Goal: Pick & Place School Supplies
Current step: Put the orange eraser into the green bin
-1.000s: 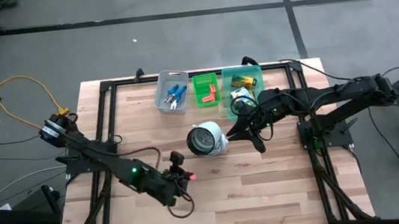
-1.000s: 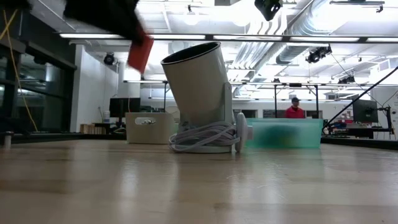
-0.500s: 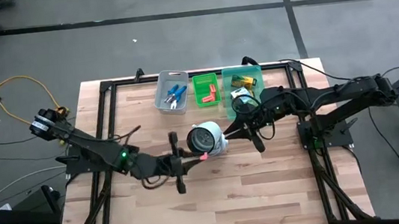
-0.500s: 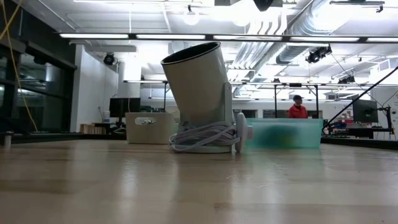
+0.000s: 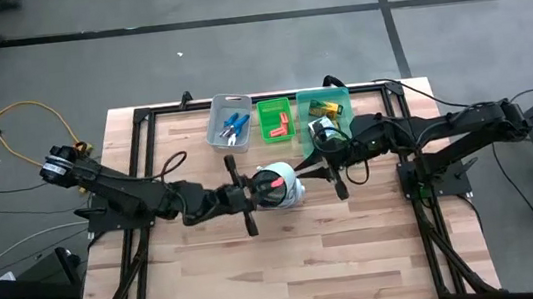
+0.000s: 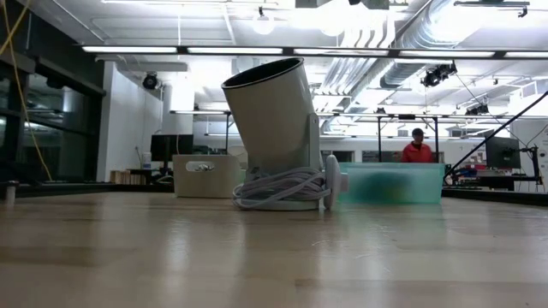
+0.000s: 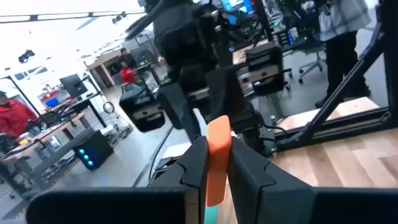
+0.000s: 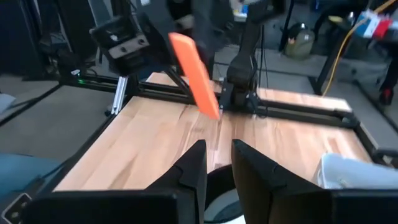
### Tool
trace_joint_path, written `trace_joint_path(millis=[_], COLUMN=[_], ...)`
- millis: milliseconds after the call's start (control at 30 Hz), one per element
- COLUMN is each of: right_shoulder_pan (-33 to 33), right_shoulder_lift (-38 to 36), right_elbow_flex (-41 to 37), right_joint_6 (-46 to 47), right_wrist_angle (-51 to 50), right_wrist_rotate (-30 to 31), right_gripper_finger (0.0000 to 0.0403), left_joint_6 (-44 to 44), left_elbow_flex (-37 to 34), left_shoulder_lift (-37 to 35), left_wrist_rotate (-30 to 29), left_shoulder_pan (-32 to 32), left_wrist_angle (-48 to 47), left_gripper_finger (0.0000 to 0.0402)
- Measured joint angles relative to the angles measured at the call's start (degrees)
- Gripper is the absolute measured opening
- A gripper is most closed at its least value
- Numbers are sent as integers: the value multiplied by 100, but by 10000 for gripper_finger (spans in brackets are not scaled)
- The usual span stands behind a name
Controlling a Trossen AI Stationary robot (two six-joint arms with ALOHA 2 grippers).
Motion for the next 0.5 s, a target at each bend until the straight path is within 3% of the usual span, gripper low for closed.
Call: trace_joint_path(millis=[500], right_shoulder_pan=[-2], right_shoulder_lift=[278], right_elbow_flex=[-3], right_joint_6=[-691], right_wrist_angle=[498], right_wrist_rotate=[212], right_gripper_finger=[64], left_joint_6=[-18], left_elbow_flex=[0], left_shoulder_lift=[0], left_wrist_rotate=[779], left_shoulder_pan=[380], left_wrist_angle=[429], left_gripper_finger=[40])
